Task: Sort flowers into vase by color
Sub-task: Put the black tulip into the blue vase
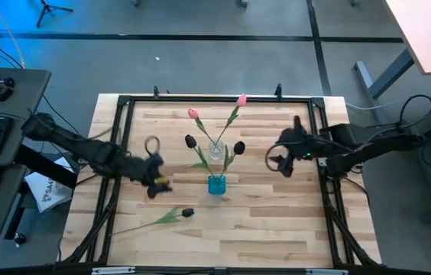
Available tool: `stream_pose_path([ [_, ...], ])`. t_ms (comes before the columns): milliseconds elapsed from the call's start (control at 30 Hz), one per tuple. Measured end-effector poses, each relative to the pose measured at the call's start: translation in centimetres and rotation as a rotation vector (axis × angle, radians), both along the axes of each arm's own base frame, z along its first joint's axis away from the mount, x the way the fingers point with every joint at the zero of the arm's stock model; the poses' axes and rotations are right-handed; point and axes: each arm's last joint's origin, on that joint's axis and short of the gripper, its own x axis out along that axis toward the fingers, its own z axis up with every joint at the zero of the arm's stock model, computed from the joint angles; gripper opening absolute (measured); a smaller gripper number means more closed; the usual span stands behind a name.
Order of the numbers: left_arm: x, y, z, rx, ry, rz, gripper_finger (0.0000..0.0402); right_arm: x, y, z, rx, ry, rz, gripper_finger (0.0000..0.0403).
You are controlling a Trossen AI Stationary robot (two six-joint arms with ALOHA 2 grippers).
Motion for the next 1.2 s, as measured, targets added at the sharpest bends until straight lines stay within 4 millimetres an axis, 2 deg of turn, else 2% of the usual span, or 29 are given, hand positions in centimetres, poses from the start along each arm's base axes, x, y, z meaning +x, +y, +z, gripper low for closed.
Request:
stream_pose_path([
  [167,0.8,-3.9,-2.9,0.068,0.223,-0.199,0.0211,-2.4,-0.7,-1.2,0.031,-0.092,-0.160,0.0304],
  [300,1.2,-6.9,-5.5,0.183,0.337,-0.353,0.0211,-3.0,-0.8,-2.3,0.074,-0.136,-0.199,0.0304],
  [467,1.8,-9.3,-7.3,0.265,0.421,-0.441,0.0211,-3.1,-0.8,-3.4,0.089,-0.120,-0.187,0.0304],
  [867,2.7,-10.8,-11.0,0.300,0.571,-0.467,0.0211,-3.0,-0.8,-3.7,0.029,-0.089,-0.138,0.0304],
  [1000,2.9,-11.0,-11.6,0.299,0.585,-0.448,0.0207,-3.0,-0.8,-3.7,0.028,-0.087,-0.137,0.0304],
  [1100,2.9,-10.8,-11.6,0.298,0.586,-0.390,0.0171,-3.0,-0.8,-3.7,0.024,-0.085,-0.139,0.0304],
  [1200,3.0,-10.5,-11.3,0.289,0.572,-0.353,0.0090,-3.0,-0.8,-3.7,0.011,-0.088,-0.149,0.0304],
])
